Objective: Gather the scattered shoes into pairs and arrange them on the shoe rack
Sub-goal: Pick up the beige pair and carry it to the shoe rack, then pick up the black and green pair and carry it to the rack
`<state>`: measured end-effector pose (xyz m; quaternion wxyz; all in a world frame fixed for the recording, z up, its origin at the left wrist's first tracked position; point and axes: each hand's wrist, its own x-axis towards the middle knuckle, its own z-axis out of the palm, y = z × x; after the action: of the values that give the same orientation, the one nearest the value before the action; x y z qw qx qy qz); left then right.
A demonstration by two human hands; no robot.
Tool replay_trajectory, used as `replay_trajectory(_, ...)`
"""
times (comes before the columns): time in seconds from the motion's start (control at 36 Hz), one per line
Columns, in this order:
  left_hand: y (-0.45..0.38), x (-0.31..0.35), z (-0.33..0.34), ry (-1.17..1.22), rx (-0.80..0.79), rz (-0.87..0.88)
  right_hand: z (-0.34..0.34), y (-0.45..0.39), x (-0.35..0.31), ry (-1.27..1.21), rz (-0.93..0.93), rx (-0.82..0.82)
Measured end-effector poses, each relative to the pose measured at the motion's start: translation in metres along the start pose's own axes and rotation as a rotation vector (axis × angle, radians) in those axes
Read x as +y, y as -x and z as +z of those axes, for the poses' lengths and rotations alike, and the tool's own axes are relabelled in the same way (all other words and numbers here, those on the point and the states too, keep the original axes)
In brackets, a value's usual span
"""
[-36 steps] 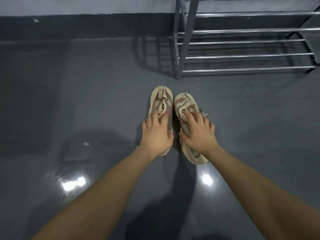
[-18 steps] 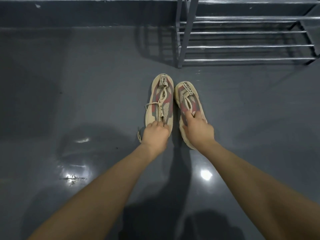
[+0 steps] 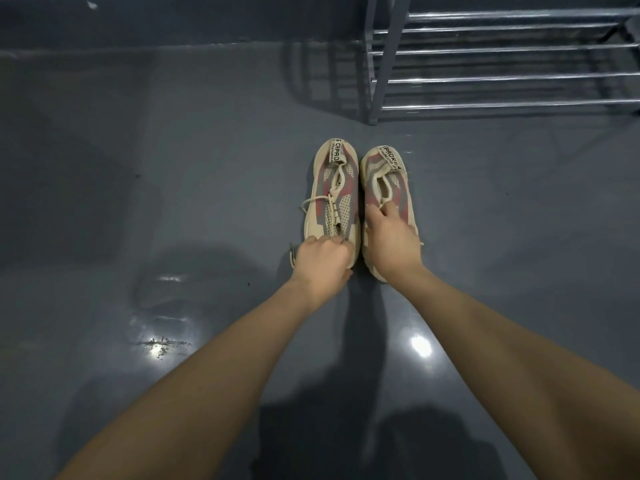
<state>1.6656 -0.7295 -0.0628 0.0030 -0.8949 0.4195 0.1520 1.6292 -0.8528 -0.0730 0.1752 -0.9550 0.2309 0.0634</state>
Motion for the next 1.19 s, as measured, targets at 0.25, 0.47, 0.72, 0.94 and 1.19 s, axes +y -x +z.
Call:
replay_trajectory(0.25, -0.003, 0.007, -0.013, 0.078, -0.124, -0.076, -0.014, 0.005, 0.011, 0.091, 0.025, 0.003)
replay_trajectory(0.47, 0.031, 0.030, -0.108, 0.244, -0.134, -0.186, -0.099, 0.052, -0.001, 0.061, 0.072, -0.078)
replay_trajectory(0.72, 0.068, 0.071, -0.265, 0.305, -0.158, -0.181, -0.255, 0.103, -0.027, -0.064, 0.115, -0.129)
replay_trajectory(0.94, 0.090, 0.133, -0.382, 0.330, -0.208, -0.127, -0.384, 0.157, -0.020, -0.195, 0.249, -0.096)
replay_trajectory(1.19, 0.104, 0.230, -0.468, 0.257, -0.238, 0.060, -0.489, 0.236, 0.020, -0.380, 0.478, -0.023)
